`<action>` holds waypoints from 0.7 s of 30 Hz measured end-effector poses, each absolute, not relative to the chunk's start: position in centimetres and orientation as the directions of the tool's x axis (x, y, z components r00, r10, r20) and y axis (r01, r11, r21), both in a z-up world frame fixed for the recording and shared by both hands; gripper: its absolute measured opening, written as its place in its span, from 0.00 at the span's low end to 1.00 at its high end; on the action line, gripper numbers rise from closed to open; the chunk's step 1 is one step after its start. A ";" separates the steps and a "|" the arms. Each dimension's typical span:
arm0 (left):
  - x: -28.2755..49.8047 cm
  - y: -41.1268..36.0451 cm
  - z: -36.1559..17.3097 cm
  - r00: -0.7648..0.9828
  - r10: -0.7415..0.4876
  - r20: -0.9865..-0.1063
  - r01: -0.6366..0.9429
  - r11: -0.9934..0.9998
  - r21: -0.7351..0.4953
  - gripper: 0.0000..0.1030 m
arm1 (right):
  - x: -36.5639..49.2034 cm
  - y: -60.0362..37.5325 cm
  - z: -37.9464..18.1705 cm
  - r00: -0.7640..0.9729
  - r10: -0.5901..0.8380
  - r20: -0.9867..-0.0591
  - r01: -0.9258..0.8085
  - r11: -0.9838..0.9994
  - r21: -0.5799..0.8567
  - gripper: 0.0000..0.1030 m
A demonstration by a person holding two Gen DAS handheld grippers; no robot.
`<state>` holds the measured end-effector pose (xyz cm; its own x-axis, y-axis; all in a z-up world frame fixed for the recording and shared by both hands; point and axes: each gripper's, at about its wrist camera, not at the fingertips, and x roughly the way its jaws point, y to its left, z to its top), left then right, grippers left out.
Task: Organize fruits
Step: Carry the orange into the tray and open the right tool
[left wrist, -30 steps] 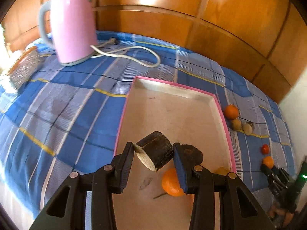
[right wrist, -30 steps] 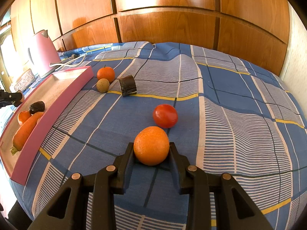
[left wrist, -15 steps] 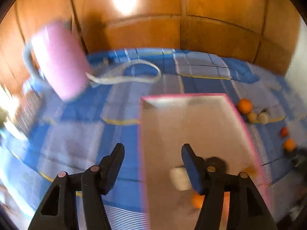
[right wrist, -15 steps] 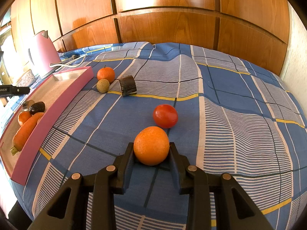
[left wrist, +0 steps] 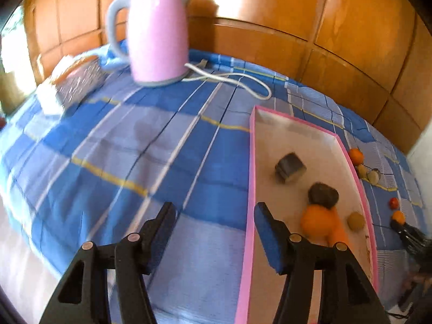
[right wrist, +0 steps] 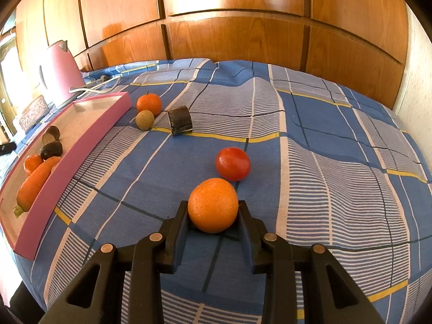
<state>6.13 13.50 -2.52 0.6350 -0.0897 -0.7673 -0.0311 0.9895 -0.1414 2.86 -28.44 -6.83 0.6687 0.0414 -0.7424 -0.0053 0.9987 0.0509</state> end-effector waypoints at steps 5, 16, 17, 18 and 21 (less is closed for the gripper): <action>3.9 13.3 -2.1 0.658 -0.092 -0.748 -0.044 0.986 -0.160 0.59 | 3.1 -28.2 -6.7 0.658 0.027 -0.753 -0.012 1.000 0.026 0.33; 3.3 13.2 2.1 0.706 -0.128 -0.696 -0.012 0.981 -0.192 0.63 | 3.4 -26.6 -5.0 0.639 0.041 -0.768 -0.035 0.999 0.024 0.33; 3.3 13.2 2.4 0.712 -0.138 -0.689 -0.010 0.978 -0.206 0.63 | 3.5 -26.1 -4.7 0.642 0.055 -0.765 -0.049 0.998 0.030 0.33; 3.4 13.0 2.5 0.713 -0.146 -0.686 -0.003 0.977 -0.212 0.63 | 3.5 -25.7 -4.4 0.643 0.067 -0.763 -0.062 0.997 0.036 0.33; 3.2 11.8 3.0 0.721 -0.143 -0.678 0.034 0.985 -0.171 0.63 | 3.4 -23.7 -3.3 0.650 0.108 -0.752 -0.123 0.992 0.036 0.33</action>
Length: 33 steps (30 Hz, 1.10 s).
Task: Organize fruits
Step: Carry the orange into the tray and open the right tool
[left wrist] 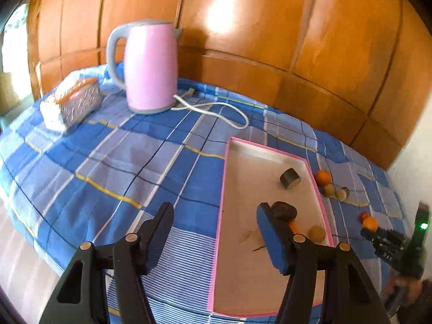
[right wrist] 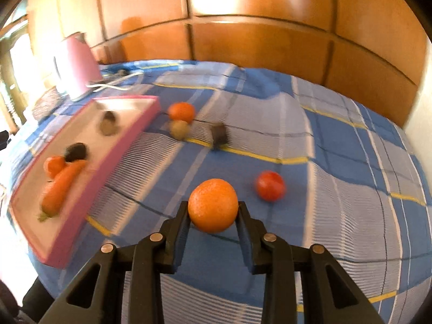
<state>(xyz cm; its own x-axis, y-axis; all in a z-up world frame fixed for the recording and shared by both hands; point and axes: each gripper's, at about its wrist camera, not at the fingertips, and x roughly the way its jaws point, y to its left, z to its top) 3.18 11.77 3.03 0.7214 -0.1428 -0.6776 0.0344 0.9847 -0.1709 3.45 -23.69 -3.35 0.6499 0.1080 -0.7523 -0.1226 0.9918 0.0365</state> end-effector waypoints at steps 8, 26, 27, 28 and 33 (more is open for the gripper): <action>3.0 8.6 2.3 0.695 -0.217 -0.685 0.108 0.974 -0.199 0.63 | 4.2 -17.4 -1.2 0.602 0.285 -0.746 -0.292 0.948 0.127 0.33; 2.3 8.3 -0.8 0.620 -0.153 -0.770 -0.043 0.973 -0.228 0.63 | 8.1 -10.3 -1.4 0.563 0.300 -0.770 -0.343 0.933 0.113 0.33; 2.3 8.4 -0.9 0.620 -0.143 -0.771 -0.053 0.973 -0.224 0.63 | 8.4 -10.3 -1.5 0.560 0.301 -0.772 -0.336 0.934 0.120 0.33; 2.3 8.5 -0.9 0.620 -0.137 -0.772 -0.058 0.974 -0.219 0.63 | 8.6 -10.4 -1.5 0.559 0.303 -0.772 -0.330 0.935 0.128 0.34; 2.1 8.5 -0.8 0.623 -0.125 -0.772 -0.060 0.977 -0.207 0.63 | 9.2 -10.0 -2.1 0.541 0.310 -0.782 -0.331 0.933 0.141 0.34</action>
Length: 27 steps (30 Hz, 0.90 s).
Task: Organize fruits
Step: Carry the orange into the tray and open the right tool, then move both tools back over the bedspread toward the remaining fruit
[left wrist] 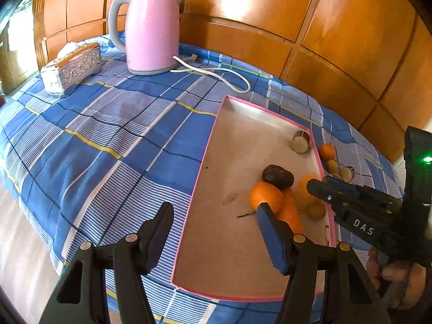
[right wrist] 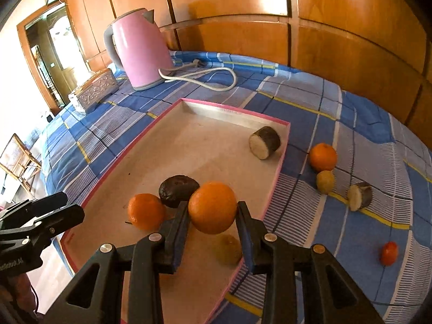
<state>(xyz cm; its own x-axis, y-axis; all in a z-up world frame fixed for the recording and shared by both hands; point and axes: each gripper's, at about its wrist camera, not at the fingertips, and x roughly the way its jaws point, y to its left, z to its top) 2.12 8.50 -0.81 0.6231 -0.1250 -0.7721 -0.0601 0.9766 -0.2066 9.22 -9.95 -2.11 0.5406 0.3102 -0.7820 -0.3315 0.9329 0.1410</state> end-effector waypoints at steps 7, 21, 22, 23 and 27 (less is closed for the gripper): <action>2.0 8.1 -0.4 0.629 -0.122 -0.767 -0.045 0.980 -0.193 0.63 | 8.1 -9.4 -1.9 0.541 0.343 -0.768 -0.354 0.921 0.162 0.35; 1.5 6.2 -0.2 0.617 -0.111 -0.779 -0.001 0.990 -0.143 0.63 | 5.4 -12.0 -1.5 0.587 0.320 -0.743 -0.280 0.942 0.185 0.36; 1.4 6.1 -0.1 0.617 -0.112 -0.779 0.001 0.990 -0.141 0.63 | 5.3 -12.2 -1.5 0.591 0.319 -0.741 -0.272 0.944 0.189 0.36; 1.4 6.0 -0.1 0.617 -0.112 -0.779 0.004 0.990 -0.139 0.63 | 5.2 -12.4 -1.4 0.596 0.316 -0.738 -0.266 0.945 0.190 0.36; 1.3 5.4 -0.1 0.612 -0.117 -0.782 0.018 0.991 -0.134 0.63 | 4.8 -12.8 -1.3 0.605 0.311 -0.733 -0.253 0.948 0.194 0.36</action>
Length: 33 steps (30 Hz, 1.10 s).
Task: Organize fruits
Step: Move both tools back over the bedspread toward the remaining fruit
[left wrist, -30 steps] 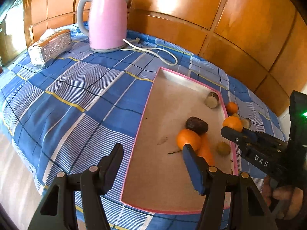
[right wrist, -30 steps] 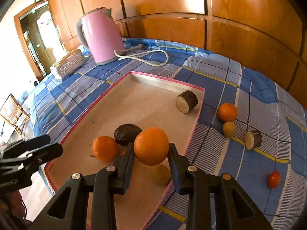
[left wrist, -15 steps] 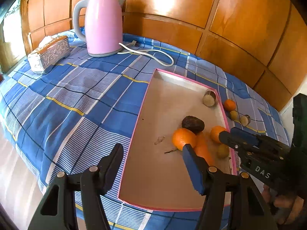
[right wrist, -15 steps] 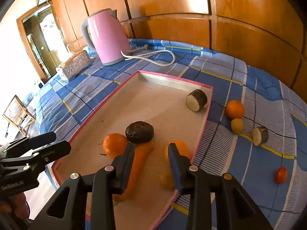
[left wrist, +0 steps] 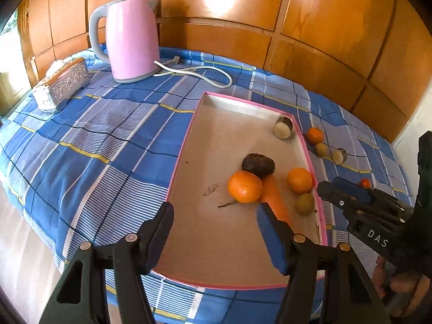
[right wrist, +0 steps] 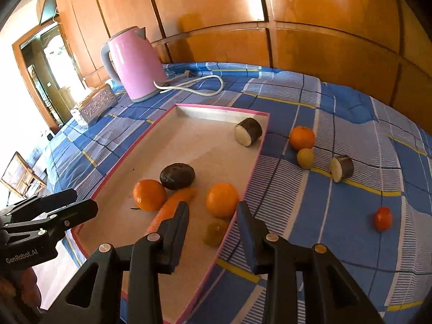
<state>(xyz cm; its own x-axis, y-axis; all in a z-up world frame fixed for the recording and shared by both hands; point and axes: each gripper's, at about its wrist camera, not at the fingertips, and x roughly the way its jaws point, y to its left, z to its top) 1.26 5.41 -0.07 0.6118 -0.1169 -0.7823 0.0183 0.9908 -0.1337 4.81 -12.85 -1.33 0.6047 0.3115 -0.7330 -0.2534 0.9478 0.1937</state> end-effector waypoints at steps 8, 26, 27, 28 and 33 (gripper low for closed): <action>1.3 4.2 0.0 0.602 -0.143 -0.786 0.073 0.990 -0.124 0.63 | 3.8 -14.7 -1.6 0.631 0.270 -0.727 -0.200 0.962 0.184 0.36; 2.3 0.7 0.9 0.577 -0.223 -0.785 0.233 0.967 -0.103 0.62 | 1.9 -24.3 -4.1 0.641 0.131 -0.756 0.045 0.977 0.207 0.35; 2.4 0.4 1.1 0.576 -0.230 -0.784 0.247 0.964 -0.101 0.61 | 1.8 -24.9 -4.1 0.644 0.122 -0.755 0.059 0.976 0.208 0.35; 2.5 0.2 1.2 0.574 -0.238 -0.783 0.260 0.960 -0.102 0.59 | 1.8 -25.5 -4.1 0.647 0.112 -0.754 0.075 0.975 0.209 0.35; 3.6 -1.5 1.5 0.542 -0.288 -0.789 0.332 0.936 -0.114 0.36 | 1.5 -27.8 -4.2 0.658 0.077 -0.750 0.130 0.968 0.213 0.35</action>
<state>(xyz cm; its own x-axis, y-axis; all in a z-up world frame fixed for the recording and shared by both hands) 3.61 -1.54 1.46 0.5422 -0.2882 -0.7893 0.3317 0.9364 -0.1141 1.55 -27.77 -4.16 0.6575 0.0767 -0.7495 0.1301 0.9683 0.2132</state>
